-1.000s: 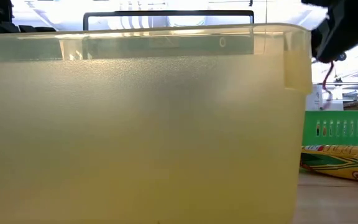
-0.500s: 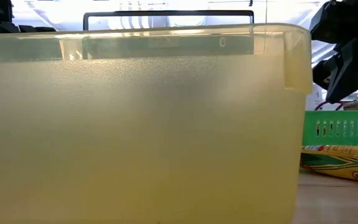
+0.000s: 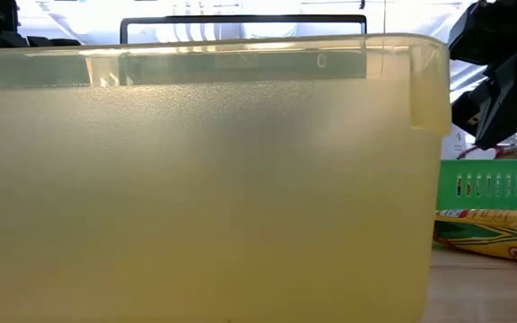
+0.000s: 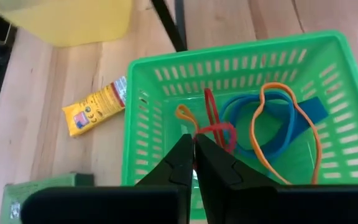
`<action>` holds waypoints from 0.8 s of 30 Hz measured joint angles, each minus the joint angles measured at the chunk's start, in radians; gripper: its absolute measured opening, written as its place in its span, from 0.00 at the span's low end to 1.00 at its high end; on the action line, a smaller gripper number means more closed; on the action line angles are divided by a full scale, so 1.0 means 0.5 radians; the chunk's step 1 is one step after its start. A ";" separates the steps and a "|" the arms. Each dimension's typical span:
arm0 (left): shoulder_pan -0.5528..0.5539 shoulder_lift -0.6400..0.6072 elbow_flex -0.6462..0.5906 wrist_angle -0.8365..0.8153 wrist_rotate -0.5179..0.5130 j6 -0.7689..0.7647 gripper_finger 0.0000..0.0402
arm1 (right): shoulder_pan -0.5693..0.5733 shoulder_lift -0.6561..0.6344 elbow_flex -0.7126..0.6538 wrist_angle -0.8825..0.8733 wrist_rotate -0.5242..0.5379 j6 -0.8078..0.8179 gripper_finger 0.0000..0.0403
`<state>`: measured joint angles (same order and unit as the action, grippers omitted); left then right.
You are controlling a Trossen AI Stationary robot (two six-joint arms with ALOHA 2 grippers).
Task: Pick & Place Office Desk Supplies
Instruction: Put the bottom red rubber band into the green bin, then put the bottom green rubber band into the green bin
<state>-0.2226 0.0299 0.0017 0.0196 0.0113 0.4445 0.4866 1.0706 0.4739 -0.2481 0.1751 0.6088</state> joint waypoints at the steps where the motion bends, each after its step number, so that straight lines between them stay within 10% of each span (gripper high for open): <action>1: 0.000 0.001 0.000 -0.001 0.000 0.000 0.03 | -0.008 0.000 -0.003 0.000 0.000 0.046 0.07; 13: 0.000 0.001 0.000 0.000 0.000 -0.001 0.03 | -0.037 0.000 -0.025 0.061 0.060 -0.115 0.30; 24: 0.002 0.001 0.000 0.000 0.000 -0.001 0.03 | -0.037 -0.080 0.157 0.032 0.595 -0.176 0.37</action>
<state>-0.2218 0.0303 0.0019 0.0195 0.0111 0.4442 0.4683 1.0306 0.5523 -0.2320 0.4728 0.5209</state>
